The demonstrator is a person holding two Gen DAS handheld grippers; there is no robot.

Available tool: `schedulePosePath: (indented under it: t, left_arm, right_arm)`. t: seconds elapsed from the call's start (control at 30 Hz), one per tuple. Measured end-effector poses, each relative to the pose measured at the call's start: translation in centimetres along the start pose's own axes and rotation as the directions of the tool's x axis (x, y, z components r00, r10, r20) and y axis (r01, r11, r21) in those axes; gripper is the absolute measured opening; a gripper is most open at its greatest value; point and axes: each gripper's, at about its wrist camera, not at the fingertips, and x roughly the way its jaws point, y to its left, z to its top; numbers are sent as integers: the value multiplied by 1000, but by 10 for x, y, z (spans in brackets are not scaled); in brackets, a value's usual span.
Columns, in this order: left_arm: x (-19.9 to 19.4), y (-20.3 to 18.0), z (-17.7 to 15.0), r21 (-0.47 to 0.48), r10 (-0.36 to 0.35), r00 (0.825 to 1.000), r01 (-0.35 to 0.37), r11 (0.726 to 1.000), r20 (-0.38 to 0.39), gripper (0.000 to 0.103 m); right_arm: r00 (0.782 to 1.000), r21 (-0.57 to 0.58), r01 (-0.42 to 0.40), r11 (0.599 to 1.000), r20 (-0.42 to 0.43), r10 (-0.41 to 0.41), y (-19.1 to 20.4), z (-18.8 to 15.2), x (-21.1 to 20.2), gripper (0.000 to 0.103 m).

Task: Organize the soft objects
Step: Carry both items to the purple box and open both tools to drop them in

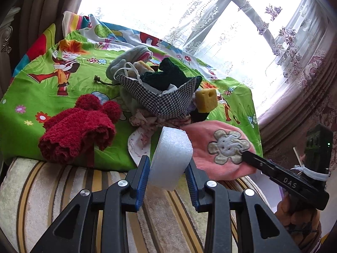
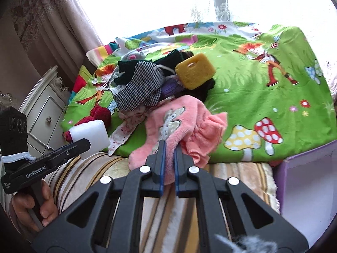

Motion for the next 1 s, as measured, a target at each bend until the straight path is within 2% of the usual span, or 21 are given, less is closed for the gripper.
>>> schedulePosePath:
  t: [0.37,0.6,1.0]
  left_arm:
    - [9,-49,-14,71,-44,998,47,996,-40,35]
    - [28,-93,-23,125,-102,991,113,986,-92,35]
    - [70,-191,-54,242,-198,954,251,937,-223,35]
  right_arm:
    - [995,47,67,997,73,-70,-37,-19,-53,9]
    - [980,115,149,982,117,-163,-78,-34,-92,9]
    - [941,276,288,917,98,-325,-160,-72,-130,9]
